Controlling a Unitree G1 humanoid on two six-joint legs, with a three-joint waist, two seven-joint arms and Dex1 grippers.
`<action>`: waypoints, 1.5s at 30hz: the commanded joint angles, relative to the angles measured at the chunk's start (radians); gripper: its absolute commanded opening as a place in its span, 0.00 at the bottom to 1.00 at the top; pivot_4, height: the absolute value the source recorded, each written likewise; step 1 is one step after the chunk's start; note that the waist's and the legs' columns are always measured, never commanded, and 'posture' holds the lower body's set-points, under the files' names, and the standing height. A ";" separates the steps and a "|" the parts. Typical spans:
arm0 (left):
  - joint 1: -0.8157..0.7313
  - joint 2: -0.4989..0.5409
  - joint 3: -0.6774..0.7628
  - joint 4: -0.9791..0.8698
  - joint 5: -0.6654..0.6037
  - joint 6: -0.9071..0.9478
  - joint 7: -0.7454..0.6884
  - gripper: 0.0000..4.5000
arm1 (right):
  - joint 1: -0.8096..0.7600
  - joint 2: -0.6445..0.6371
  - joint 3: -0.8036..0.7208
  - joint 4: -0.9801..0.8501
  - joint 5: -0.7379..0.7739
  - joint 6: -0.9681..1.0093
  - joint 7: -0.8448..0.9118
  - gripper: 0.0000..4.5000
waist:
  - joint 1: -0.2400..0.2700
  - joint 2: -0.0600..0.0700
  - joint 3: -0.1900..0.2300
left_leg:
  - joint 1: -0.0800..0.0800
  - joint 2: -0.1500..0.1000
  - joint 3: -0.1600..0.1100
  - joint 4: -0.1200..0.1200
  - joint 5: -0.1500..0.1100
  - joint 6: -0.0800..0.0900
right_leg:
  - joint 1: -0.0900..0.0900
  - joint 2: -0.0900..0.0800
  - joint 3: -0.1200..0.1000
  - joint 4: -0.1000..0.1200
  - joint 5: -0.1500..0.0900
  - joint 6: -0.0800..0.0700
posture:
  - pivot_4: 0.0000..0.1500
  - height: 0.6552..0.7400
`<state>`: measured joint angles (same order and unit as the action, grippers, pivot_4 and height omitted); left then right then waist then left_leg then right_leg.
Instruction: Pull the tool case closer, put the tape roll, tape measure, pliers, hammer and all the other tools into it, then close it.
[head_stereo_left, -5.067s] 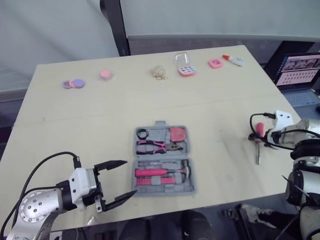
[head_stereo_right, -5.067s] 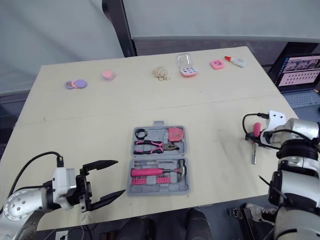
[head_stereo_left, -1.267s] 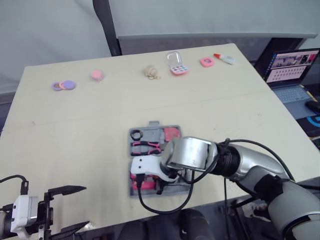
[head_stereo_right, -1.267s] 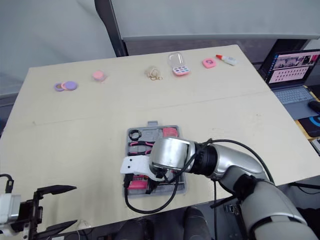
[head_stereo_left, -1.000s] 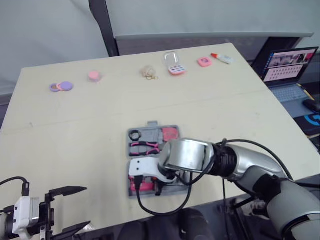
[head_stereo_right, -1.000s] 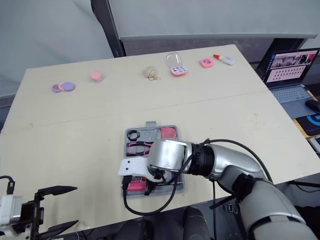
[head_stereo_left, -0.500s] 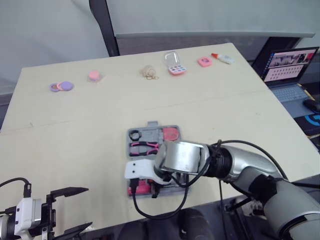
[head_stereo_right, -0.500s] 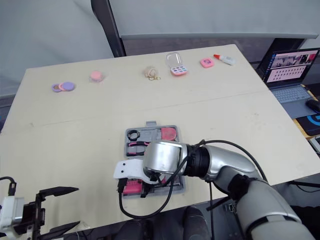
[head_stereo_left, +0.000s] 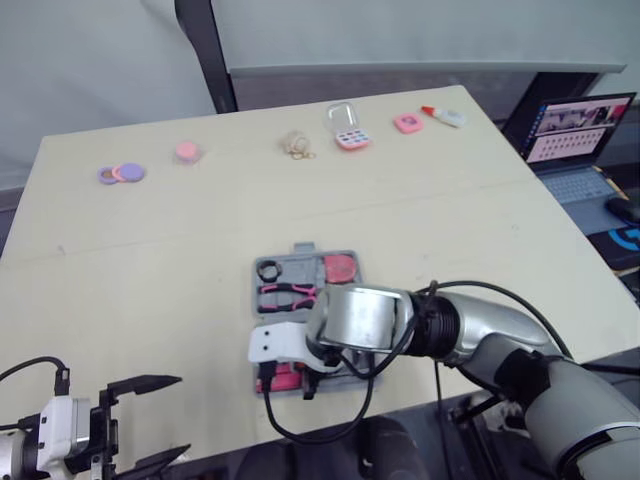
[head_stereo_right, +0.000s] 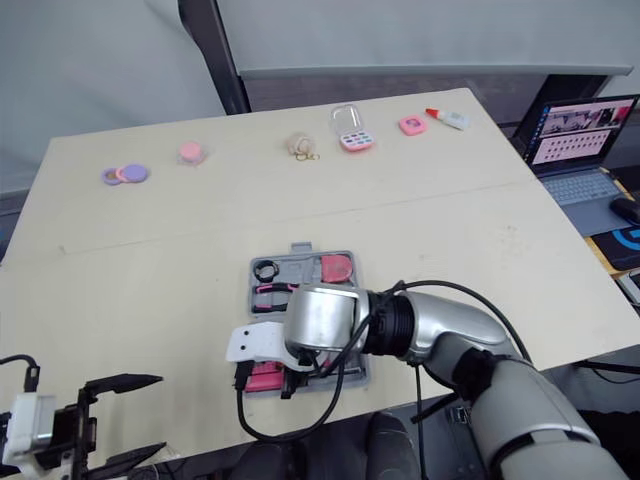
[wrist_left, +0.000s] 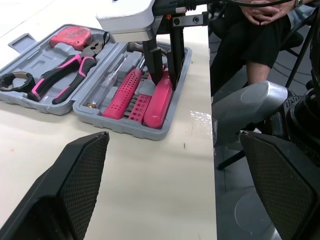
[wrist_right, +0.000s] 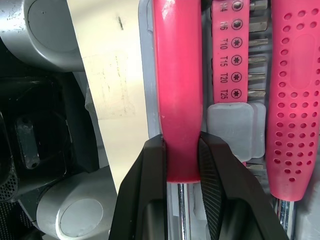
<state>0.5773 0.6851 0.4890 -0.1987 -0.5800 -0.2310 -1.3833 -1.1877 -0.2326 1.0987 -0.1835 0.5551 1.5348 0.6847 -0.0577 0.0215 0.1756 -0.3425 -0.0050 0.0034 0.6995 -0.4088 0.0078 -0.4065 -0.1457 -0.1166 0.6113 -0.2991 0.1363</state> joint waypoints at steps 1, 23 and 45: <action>0.021 -0.005 0.000 -0.029 0.010 -0.014 0.009 1.00 | -0.025 0.022 0.009 0.001 -0.003 0.009 0.012 0.08 | 0.000 0.000 0.000 | 0.000 0.000 0.000 0.000 0.000 0.000 | 0.000 0.000 0.000 0.000 0.000 0.000 | 1.00 1.00; -0.006 -0.001 -0.037 -0.014 0.019 -0.020 0.020 1.00 | -0.098 0.010 -0.095 -0.004 0.052 0.029 0.073 0.84 | 0.002 -0.001 0.000 | 0.000 0.000 0.001 0.000 0.000 0.000 | -0.001 -0.001 0.000 0.001 0.000 0.000 | 1.00 1.00; -0.047 0.027 -0.014 -0.037 -0.021 0.073 0.029 1.00 | 0.486 -0.247 -0.469 -0.212 -0.031 -0.654 0.169 0.00 | 0.006 -0.007 -0.004 | 0.000 0.000 0.004 0.000 0.000 0.000 | -0.001 -0.002 -0.003 -0.001 0.000 0.000 | 1.00 1.00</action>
<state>0.5260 0.7028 0.4545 -0.2089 -0.5837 -0.1605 -1.3541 -0.7181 -0.4824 0.6670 -0.3529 0.5326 0.9569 0.8234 -0.0518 0.0141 0.1715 -0.3428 -0.0053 0.0079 0.6996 -0.4089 0.0081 -0.4071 -0.1473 -0.1194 0.6107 -0.2990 0.1361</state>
